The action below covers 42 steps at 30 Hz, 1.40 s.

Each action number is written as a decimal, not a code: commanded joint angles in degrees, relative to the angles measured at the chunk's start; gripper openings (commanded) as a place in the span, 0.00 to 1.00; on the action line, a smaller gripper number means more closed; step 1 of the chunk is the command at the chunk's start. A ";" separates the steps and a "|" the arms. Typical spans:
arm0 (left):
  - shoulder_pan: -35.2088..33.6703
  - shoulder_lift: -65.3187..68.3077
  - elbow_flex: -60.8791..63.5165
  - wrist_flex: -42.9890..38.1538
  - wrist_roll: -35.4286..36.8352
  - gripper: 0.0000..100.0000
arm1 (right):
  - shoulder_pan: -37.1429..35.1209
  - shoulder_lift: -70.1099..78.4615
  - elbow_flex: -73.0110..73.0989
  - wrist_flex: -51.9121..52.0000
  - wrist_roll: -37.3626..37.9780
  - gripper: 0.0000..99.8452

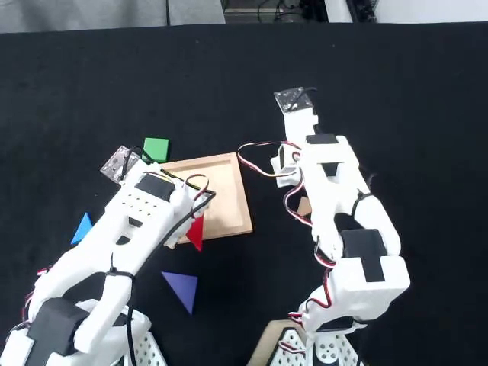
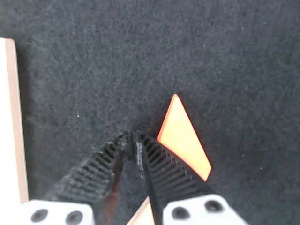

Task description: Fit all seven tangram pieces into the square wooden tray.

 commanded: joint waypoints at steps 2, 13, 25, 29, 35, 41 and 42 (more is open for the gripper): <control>0.22 -1.05 -0.92 -0.62 0.35 0.31 | -0.88 0.04 -3.47 0.44 -0.18 0.01; -2.68 -1.85 -6.02 4.66 -2.90 0.31 | -0.88 0.04 -3.47 0.44 -0.09 0.01; -36.88 -7.38 -24.84 38.51 -66.90 0.29 | -1.05 -0.22 -3.38 0.53 -0.18 0.01; -47.25 -6.15 -24.57 32.53 -82.37 0.13 | -1.05 -0.40 -3.38 0.53 0.00 0.01; -58.24 -1.05 -24.40 20.04 -84.31 0.03 | -7.82 -1.10 -4.70 6.42 0.09 0.01; -65.10 4.04 -22.11 20.04 -74.81 0.03 | -23.82 -11.30 -8.40 20.75 5.19 0.01; -66.42 4.66 -21.67 20.04 -79.03 0.03 | -26.46 -13.58 -8.40 22.33 6.59 0.01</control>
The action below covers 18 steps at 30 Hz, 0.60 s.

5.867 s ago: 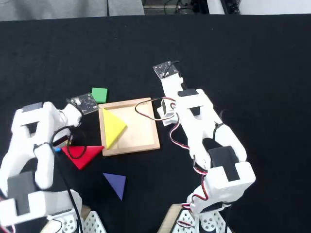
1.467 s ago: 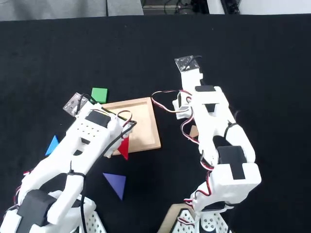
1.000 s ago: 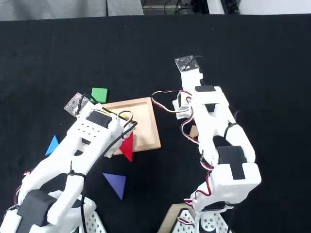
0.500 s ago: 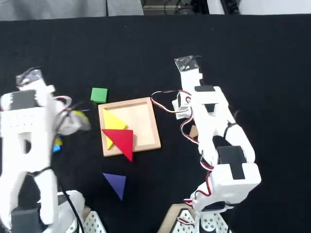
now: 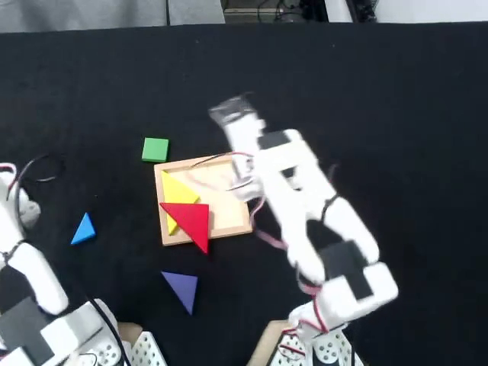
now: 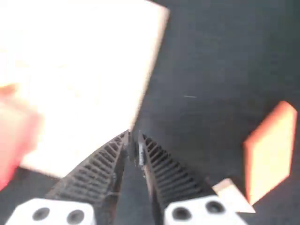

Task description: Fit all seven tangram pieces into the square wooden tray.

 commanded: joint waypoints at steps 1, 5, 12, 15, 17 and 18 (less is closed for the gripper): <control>-5.49 1.85 0.92 -0.70 -9.93 0.03 | -12.31 -11.65 -3.30 8.18 5.45 0.01; -15.69 2.37 1.63 -0.70 -25.32 0.03 | -21.10 -15.34 0.13 7.12 5.80 0.01; -30.81 2.37 1.54 -3.60 -26.55 0.03 | -29.19 -8.04 0.40 3.34 5.71 0.01; -32.84 2.29 1.89 -6.51 -26.46 0.03 | -30.33 -0.92 -2.15 2.11 5.71 0.01; -32.92 2.37 1.89 -6.51 -26.46 0.03 | -30.07 3.56 -4.97 2.29 5.80 0.01; -32.92 2.37 1.89 -6.51 -26.46 0.03 | -29.80 5.49 -6.11 2.29 5.80 0.01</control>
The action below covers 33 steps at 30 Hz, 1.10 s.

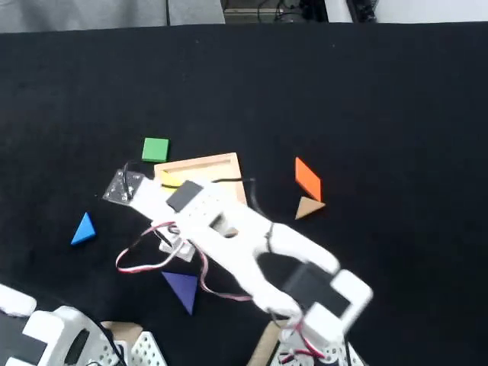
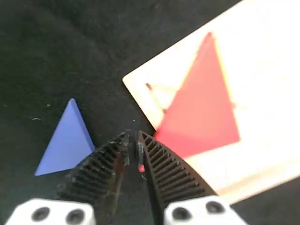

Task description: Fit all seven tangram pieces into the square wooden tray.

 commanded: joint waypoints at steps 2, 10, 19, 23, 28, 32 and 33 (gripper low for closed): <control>-0.22 -0.35 -0.22 -1.05 -0.70 0.03 | 1.23 8.57 -7.96 -0.79 0.53 0.01; 5.58 -0.44 1.27 -0.70 -0.44 0.03 | 6.51 7.69 -7.60 -0.79 0.88 0.01; 11.91 -0.70 6.99 -0.97 -0.62 0.03 | 6.95 -0.48 -3.21 -1.14 0.97 0.01; 13.58 -0.44 7.60 -0.62 -0.44 0.03 | 10.20 0.75 -1.71 -5.71 1.05 0.01; 14.55 -0.88 8.75 -0.62 -0.35 0.03 | 12.92 4.26 -4.09 -5.27 1.05 0.01; 14.73 -0.88 7.25 2.11 -0.35 0.03 | 12.92 4.62 -6.11 -3.34 1.05 0.01; 14.81 -0.88 6.46 3.43 -0.35 0.03 | 13.01 4.70 -6.20 -3.43 1.05 0.01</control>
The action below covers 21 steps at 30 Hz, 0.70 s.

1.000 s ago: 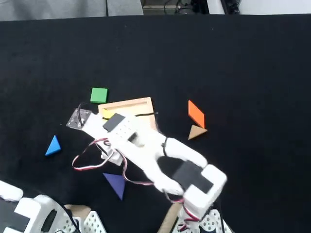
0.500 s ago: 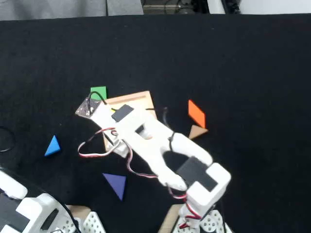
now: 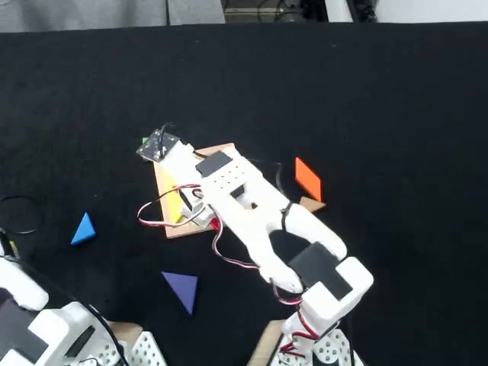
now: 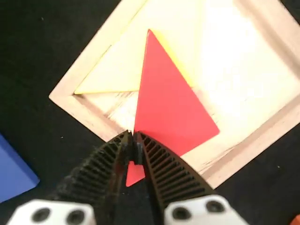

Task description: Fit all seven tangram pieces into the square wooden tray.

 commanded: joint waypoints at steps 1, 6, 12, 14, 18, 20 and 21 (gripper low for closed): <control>0.84 -0.88 -3.47 5.10 -0.35 0.03 | 1.67 0.57 -2.95 0.44 0.53 0.01; 0.75 -0.53 -5.76 6.59 -0.35 0.03 | 5.19 0.04 -2.86 1.41 0.53 0.01; 1.45 -0.35 -5.76 6.33 -0.62 0.03 | 3.34 -6.46 -3.12 4.04 0.44 0.01; 2.24 -0.35 -5.67 6.33 -0.62 0.03 | 5.01 -8.92 -4.18 2.73 0.00 0.01; 3.82 -0.35 -2.77 6.24 -0.79 0.03 | 10.46 -7.60 -7.43 -0.70 -0.09 0.01; 4.26 -0.53 -1.10 4.75 -0.79 0.03 | 11.87 -4.88 -9.01 -0.88 -0.09 0.01; 4.35 -0.62 -0.48 3.52 -0.79 0.03 | 11.96 -3.38 -9.98 -1.32 -0.09 0.01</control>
